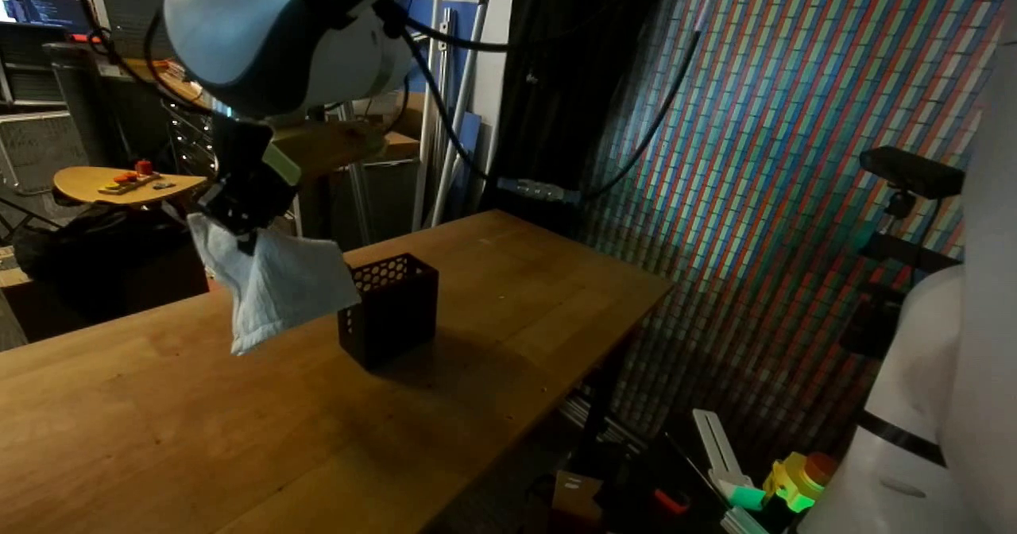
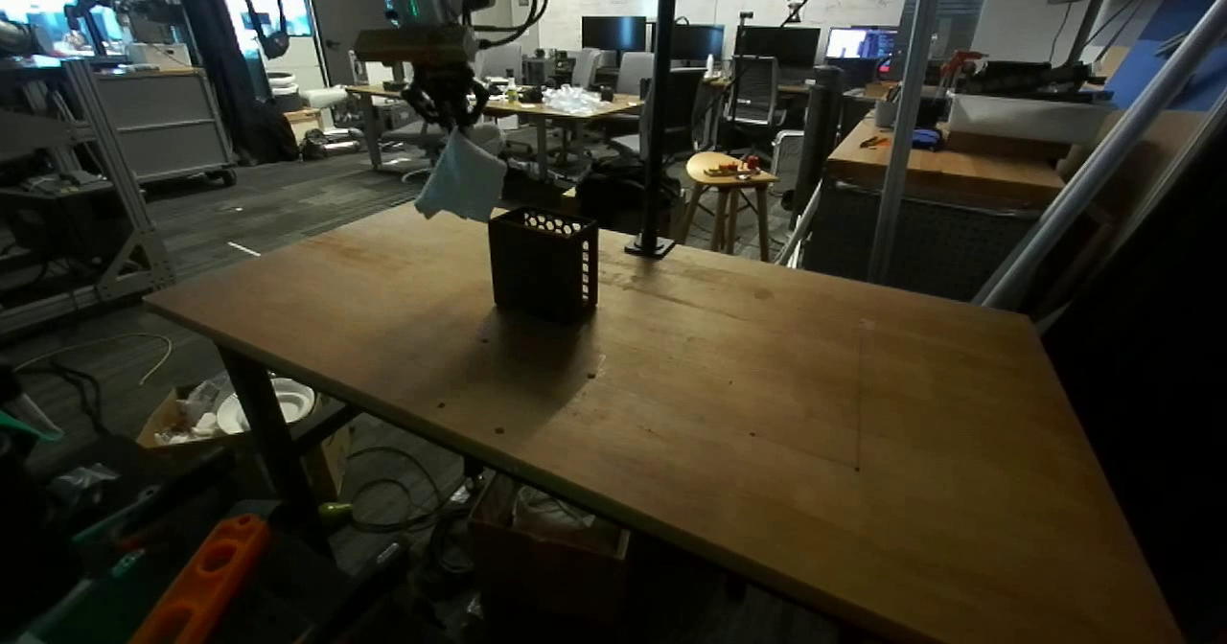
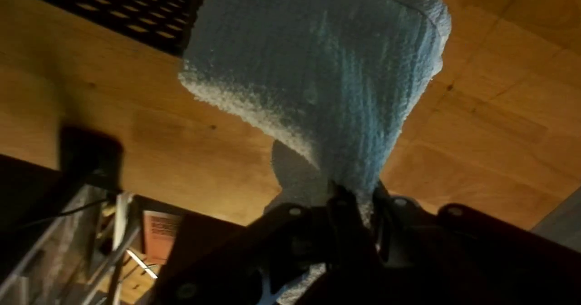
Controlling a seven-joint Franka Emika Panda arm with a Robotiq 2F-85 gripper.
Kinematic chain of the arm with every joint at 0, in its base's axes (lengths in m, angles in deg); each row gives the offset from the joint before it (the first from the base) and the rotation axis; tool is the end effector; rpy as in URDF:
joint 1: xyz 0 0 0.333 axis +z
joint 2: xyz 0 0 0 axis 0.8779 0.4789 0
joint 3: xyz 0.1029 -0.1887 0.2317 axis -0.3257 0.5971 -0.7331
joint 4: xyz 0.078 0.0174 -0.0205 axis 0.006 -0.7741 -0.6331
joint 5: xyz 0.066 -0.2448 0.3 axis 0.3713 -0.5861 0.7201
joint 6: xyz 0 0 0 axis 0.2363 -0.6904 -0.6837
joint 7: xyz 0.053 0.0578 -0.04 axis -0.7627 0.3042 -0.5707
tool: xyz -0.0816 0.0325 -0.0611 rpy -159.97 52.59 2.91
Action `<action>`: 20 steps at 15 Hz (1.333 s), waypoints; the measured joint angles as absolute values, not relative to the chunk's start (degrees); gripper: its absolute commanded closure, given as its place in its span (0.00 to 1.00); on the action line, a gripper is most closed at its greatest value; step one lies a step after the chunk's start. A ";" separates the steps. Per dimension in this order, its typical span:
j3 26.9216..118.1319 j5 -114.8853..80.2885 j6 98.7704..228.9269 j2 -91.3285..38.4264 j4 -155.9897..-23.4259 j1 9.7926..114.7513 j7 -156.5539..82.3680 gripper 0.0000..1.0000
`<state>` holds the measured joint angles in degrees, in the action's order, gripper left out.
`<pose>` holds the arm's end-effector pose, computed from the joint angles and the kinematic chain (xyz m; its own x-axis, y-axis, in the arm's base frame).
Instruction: Pick up the cloth from the table and put it in the box
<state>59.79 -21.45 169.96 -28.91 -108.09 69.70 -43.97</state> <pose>0.6059 0.1812 0.3912 0.8771 0.3957 0.2721 0.3905 -0.9175 0.0756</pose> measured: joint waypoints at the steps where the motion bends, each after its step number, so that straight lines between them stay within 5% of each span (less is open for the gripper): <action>1: 61.13 -23.49 169.32 -30.35 -108.54 69.70 -41.56 0.97; 20: 67.58 -33.39 165.75 -35.29 -116.76 64.56 -33.37 0.97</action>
